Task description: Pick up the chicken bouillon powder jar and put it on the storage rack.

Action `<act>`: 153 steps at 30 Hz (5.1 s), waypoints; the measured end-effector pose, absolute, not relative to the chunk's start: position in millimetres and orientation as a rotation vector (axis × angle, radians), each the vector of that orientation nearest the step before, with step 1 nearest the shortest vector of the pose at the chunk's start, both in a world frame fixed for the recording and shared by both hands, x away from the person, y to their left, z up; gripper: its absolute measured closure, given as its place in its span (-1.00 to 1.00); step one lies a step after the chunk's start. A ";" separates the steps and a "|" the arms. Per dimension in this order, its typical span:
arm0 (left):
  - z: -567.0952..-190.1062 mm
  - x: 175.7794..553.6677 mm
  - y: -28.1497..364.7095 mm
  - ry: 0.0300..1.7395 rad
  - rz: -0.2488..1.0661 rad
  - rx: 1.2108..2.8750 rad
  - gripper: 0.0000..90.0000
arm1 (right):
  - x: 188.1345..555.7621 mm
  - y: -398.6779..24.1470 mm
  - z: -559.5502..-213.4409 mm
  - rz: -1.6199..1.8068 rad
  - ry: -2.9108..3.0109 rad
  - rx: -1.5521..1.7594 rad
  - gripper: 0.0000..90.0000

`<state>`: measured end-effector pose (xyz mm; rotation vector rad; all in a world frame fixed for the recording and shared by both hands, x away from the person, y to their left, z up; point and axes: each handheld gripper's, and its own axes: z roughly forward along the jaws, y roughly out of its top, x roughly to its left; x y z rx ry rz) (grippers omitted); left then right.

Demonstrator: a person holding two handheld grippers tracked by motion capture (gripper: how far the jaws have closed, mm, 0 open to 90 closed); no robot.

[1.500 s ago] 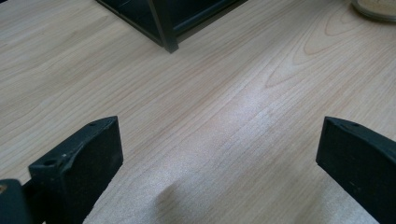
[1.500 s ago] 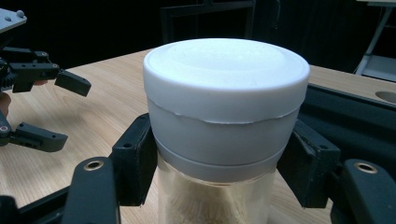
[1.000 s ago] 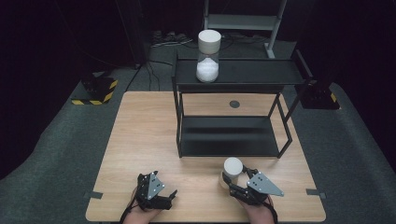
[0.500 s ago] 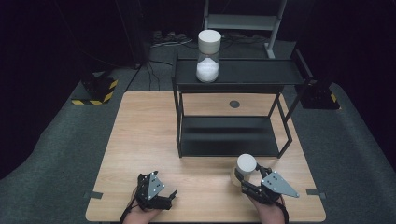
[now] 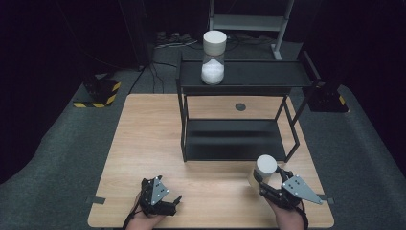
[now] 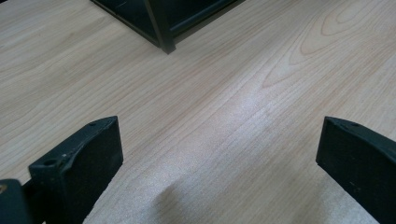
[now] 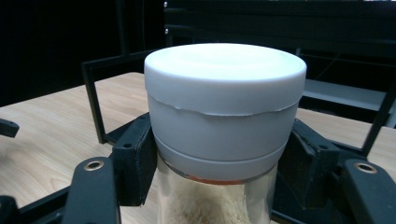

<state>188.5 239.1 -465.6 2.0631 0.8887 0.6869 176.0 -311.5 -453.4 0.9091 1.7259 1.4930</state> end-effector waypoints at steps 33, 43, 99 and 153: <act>-465.7 188.8 239.7 0.887 0.683 2.062 -0.98 | 174.2 -310.7 -430.1 1.548 1.675 0.872 -0.23; -465.8 188.7 240.7 0.884 0.681 2.060 -0.98 | 181.4 -306.8 -407.3 1.562 1.660 0.840 -0.23; -465.3 189.8 243.0 0.865 0.663 2.066 -0.98 | 241.6 -276.1 -298.1 1.581 1.563 0.793 -0.23; -466.6 189.3 247.5 0.864 0.645 2.046 -0.98 | 305.2 -243.5 -242.2 1.553 1.443 0.832 -0.24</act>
